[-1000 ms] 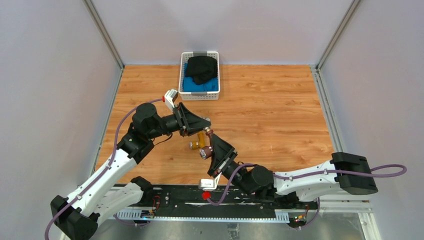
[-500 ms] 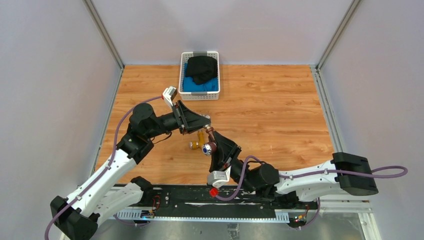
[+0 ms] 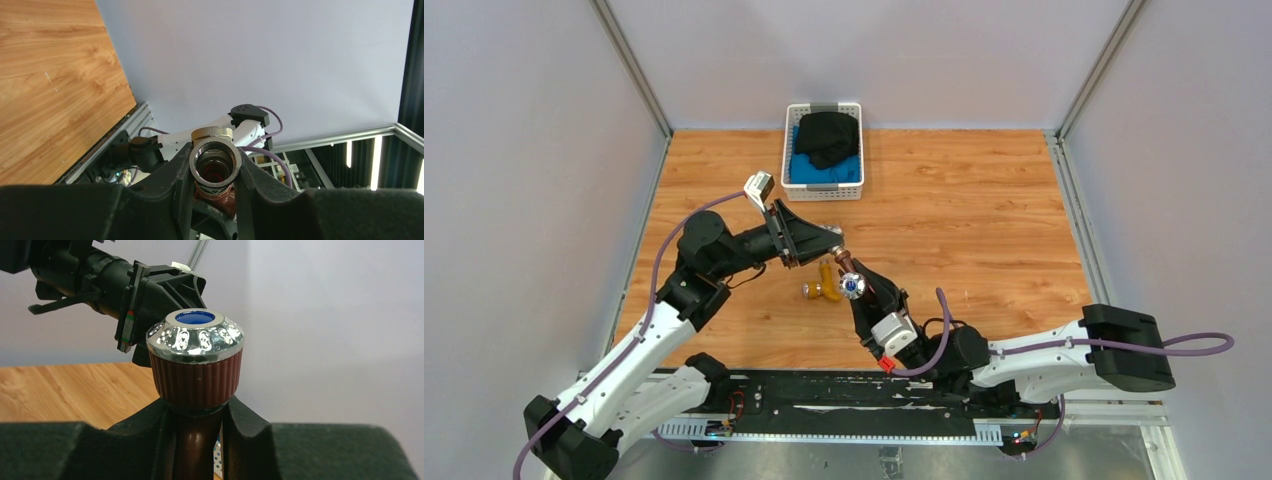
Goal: Install the water faucets
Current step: Install the water faucet onto the adaptor.
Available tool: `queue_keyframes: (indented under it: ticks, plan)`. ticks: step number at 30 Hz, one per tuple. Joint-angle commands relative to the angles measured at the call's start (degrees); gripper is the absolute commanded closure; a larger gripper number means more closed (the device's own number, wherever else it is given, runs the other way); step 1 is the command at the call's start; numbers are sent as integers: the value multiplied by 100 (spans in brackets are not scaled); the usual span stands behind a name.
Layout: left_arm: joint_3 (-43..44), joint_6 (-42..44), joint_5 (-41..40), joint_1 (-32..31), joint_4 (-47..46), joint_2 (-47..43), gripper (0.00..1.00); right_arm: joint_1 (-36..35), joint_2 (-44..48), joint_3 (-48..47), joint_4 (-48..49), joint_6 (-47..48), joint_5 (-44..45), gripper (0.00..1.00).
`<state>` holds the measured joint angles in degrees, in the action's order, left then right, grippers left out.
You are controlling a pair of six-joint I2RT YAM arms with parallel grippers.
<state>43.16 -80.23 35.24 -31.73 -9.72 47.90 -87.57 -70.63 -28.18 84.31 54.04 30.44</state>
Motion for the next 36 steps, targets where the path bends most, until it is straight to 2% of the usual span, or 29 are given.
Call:
queue_keyframes:
  ticks: [1, 6, 18, 31, 36]
  plan:
    - [-142, -62, 285, -71, -215, -220, 100, 170, -136, 21, 576, -1063, 64, 100]
    - [-172, -64, 270, -71, -250, -289, 100, 183, -220, -2, 700, -1625, 82, 100]
    - [-318, -63, 120, -70, -673, -347, 100, 559, 29, 182, 679, -4219, 298, 100]
    - [-662, 487, -763, -124, -1130, -898, 100, 1160, 95, 364, 250, -7282, 229, 100]
    - [-711, 840, -1131, -298, -1138, -1096, 100, 1265, -30, 320, 303, -7814, -38, 100]
